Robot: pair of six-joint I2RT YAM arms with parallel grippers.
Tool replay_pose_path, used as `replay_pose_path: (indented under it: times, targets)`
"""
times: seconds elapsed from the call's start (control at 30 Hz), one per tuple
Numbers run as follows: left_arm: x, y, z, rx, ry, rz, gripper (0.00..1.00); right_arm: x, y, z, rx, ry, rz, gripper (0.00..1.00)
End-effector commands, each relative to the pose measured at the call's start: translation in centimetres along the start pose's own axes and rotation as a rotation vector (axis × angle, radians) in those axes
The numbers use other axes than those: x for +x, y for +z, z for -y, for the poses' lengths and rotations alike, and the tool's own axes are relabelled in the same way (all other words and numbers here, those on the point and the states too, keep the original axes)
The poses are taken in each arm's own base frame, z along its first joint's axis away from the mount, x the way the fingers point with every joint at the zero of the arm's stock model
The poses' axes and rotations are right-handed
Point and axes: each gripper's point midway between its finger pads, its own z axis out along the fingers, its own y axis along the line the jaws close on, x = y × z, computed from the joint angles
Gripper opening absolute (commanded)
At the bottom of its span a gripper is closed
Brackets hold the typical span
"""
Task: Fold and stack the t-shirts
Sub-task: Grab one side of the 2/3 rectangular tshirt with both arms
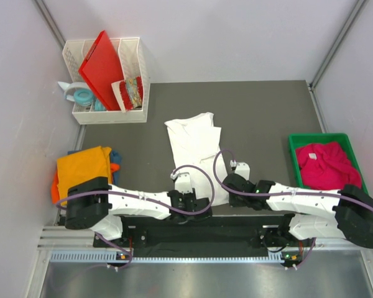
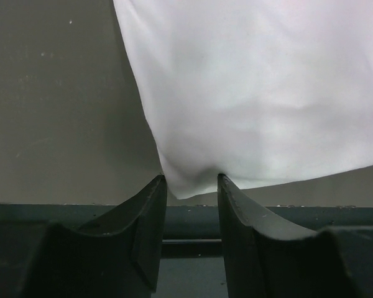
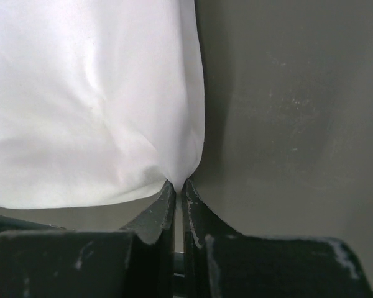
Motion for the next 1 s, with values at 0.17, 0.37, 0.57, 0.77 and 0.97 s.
replay_pose_path:
  times: [0.17, 0.37, 0.57, 0.77, 0.97]
  targets:
    - [2.0, 0.9, -1.5, -0.057, -0.053, -0.055, 0.33, 1.2, -0.7, 1.1, 0.017, -0.031, -0.056, 0.00]
    - [2.2, 0.8, -2.3, -0.072, -0.048, -0.063, 0.15, 1.1, -0.9, 1.0, 0.009, -0.020, -0.053, 0.00]
    - [1.2, -0.2, -3.0, -0.080, -0.002, -0.048, 0.00, 1.0, -1.2, 0.9, -0.001, -0.002, -0.045, 0.00]
    - [-1.2, -2.8, -4.4, -0.093, 0.025, -0.013, 0.00, 1.9, -1.3, -1.0, -0.067, 0.034, -0.065, 0.00]
    - [-2.6, -4.7, -7.2, -0.111, -0.006, 0.011, 0.00, 2.5, -1.1, -2.7, -0.071, 0.008, -0.073, 0.00]
